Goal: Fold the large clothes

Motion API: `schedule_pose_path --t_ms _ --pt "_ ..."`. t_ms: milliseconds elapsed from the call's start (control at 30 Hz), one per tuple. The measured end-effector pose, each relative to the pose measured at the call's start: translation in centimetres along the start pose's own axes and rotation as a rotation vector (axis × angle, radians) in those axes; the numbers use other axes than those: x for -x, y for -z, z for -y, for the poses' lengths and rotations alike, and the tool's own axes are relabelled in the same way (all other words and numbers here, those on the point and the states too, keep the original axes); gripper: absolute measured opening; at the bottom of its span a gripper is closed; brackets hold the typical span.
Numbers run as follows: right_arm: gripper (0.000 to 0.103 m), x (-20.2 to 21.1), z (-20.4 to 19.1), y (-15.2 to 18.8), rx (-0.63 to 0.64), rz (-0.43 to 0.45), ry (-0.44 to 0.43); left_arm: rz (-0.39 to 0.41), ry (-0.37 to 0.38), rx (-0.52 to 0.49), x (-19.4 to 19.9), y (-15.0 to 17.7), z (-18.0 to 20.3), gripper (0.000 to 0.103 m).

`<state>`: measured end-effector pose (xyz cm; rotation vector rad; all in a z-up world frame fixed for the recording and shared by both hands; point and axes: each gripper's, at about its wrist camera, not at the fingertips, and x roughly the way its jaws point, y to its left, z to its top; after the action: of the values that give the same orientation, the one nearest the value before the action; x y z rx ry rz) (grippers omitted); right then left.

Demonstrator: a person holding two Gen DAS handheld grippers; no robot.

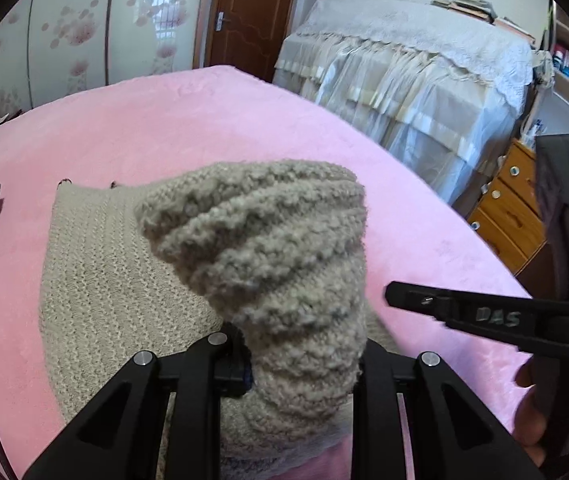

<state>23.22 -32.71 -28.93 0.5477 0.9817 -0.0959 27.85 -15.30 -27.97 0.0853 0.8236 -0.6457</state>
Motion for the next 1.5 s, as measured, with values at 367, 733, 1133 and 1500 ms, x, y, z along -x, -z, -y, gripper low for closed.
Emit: schedule_pose_path --t_ms 367,733,1133,1500 --pt "0.008 0.0 0.7 -0.4 0.003 -0.054 0.04 -0.082 0.006 -0.194 -0.2 2.1 3.6 0.089" --pt "0.056 4.9 -1.2 -2.4 -0.029 -0.032 -0.1 0.02 -0.013 0.096 11.5 -0.4 -4.4 0.097" --pt "0.063 3.1 -8.6 -0.6 0.224 -0.091 -0.016 -0.2 -0.241 0.338 6.4 2.7 -13.2 0.097" --pt "0.009 0.2 -2.0 1.6 0.185 -0.209 0.128 -0.337 -0.187 0.314 1.1 5.3 -13.4 0.097"
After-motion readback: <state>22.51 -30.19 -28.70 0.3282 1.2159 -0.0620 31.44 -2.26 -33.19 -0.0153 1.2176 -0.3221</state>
